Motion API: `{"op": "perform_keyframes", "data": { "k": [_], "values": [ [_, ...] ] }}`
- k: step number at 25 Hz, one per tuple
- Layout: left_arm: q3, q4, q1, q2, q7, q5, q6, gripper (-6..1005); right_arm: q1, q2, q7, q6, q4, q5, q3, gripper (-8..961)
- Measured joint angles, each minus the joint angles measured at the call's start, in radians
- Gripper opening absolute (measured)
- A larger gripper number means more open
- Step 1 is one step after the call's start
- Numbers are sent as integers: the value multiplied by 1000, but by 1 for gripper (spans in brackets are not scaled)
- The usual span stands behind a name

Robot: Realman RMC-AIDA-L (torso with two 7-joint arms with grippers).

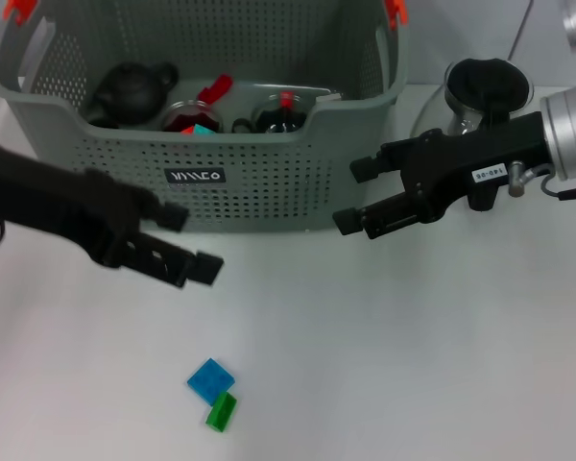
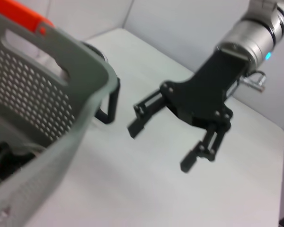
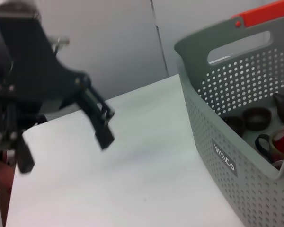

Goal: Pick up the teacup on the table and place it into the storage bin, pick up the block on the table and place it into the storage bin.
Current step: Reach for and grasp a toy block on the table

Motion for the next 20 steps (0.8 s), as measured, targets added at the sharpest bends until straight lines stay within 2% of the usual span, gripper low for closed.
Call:
{"op": "perform_keyframes", "data": {
  "k": [3,9,14,20],
  "values": [
    [13,61,-2,-9,1,16,-4,947,5,1,0,10,6,0,0,927],
    [67,200,-36,-4,38,109,-21,947,7,7,-2,19,6,0,-1,928],
    [75,248,-31,-29,111,195,-70,949,4,10,-2,29,6,1,-1,928],
    [77,354,-35,-31,141,223,-156,950,1,10,-2,31,7,2,8,928]
  ]
}}
